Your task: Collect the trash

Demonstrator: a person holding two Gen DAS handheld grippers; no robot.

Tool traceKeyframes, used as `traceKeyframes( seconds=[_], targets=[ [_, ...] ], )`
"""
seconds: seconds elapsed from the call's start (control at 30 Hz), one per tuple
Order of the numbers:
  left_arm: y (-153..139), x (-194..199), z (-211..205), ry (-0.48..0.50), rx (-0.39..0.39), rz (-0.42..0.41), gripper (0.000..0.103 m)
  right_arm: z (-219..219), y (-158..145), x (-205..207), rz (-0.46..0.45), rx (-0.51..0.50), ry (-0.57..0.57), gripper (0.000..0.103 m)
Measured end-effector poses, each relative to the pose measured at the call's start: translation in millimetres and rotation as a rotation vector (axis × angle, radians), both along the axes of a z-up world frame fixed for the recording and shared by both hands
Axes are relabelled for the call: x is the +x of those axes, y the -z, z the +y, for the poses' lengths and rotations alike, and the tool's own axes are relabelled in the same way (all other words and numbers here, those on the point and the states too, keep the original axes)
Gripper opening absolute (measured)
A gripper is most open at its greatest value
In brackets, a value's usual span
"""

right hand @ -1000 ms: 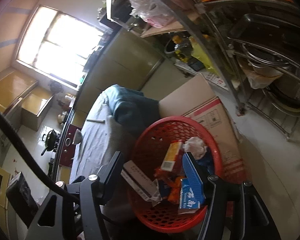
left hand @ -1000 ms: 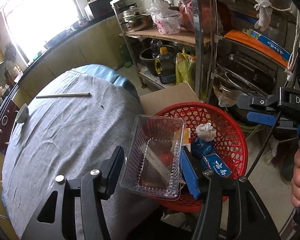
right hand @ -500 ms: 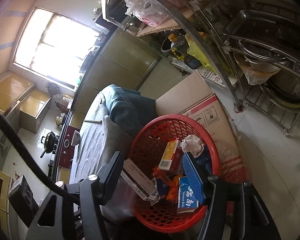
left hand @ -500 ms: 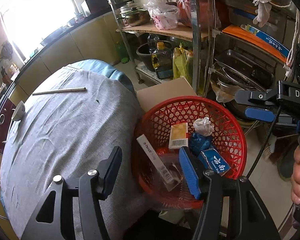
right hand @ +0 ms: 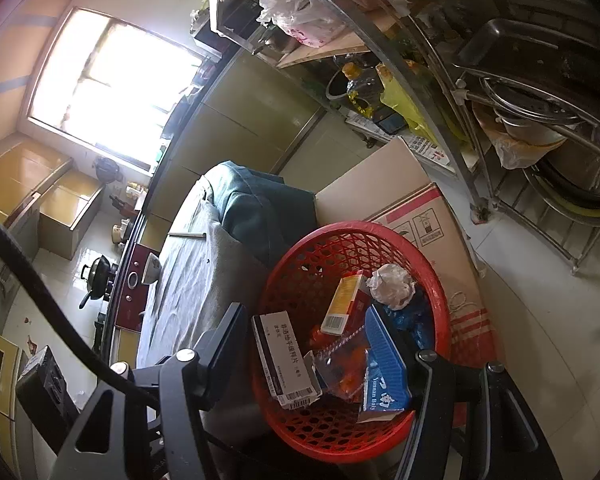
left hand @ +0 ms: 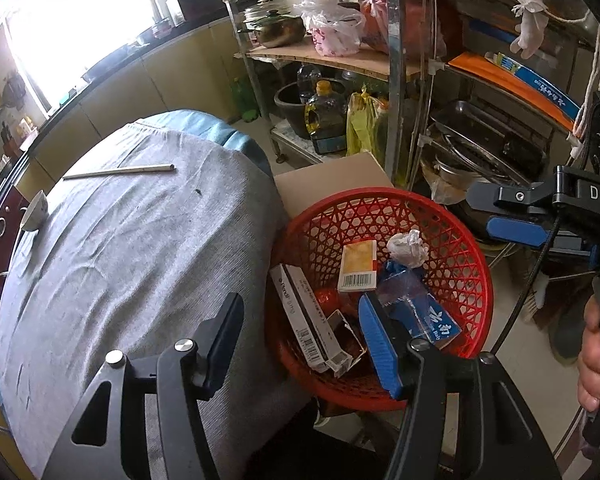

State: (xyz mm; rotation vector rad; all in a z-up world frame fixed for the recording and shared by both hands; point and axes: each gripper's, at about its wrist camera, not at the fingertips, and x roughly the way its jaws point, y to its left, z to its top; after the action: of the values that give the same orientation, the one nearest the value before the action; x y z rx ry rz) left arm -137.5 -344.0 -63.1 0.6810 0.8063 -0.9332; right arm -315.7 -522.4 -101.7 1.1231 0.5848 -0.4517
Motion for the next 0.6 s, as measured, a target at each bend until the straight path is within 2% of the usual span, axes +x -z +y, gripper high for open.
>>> traceKeyframes(
  seconds=[0.3,0.6],
  targets=[
    [1,6,10,-0.024,0.004,0.022,0.062,8,0,12,0.018,-0.008,-0.028,0.065],
    [-6,5,17,0.001,-0.021,0.079,0.062,16,-3,21,0.046,-0.035,-0.049,0.065]
  ],
)
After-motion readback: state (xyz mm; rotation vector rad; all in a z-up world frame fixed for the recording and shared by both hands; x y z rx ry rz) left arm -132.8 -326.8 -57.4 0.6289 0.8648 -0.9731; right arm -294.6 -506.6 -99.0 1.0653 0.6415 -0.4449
